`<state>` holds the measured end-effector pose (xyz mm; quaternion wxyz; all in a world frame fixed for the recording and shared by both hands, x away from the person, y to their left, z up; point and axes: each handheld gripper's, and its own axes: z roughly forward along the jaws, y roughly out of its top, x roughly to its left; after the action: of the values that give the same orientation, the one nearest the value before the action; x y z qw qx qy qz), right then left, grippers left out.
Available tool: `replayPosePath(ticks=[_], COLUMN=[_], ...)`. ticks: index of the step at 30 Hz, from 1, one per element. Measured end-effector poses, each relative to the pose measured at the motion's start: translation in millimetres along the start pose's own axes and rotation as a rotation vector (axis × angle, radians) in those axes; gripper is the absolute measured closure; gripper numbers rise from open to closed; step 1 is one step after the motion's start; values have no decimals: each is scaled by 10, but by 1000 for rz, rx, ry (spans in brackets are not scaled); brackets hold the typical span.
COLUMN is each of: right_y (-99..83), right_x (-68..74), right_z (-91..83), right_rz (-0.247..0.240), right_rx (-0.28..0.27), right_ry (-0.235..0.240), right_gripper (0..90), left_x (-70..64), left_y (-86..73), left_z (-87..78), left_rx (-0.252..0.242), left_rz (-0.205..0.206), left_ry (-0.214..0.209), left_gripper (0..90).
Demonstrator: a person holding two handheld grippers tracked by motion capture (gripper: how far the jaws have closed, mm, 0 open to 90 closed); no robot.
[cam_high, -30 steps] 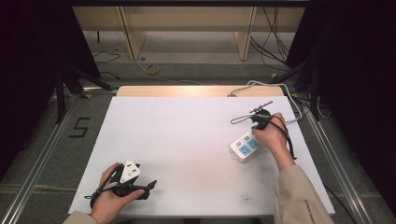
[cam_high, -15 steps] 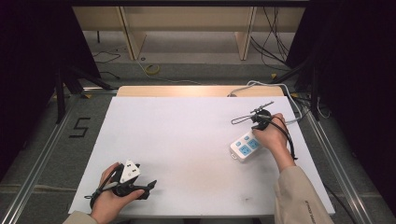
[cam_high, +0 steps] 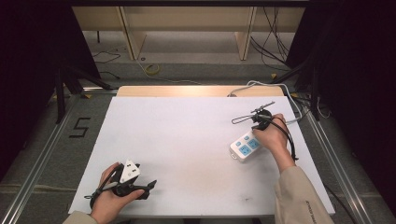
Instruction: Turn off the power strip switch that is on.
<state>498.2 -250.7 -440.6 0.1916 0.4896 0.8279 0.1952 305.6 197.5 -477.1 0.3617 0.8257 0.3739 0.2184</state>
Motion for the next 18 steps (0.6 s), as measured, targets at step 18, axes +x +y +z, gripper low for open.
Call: replayPosePath(ticks=[18], right_y=[-34], right_x=[35], right_z=[-41], right_rz=[2], right_rx=[-46], right_ry=[10], right_gripper=[900], left_x=[4], left_y=[-1], left_z=[4], left_rx=[0], left_rz=[-3], left_ry=[1], left_gripper=[164])
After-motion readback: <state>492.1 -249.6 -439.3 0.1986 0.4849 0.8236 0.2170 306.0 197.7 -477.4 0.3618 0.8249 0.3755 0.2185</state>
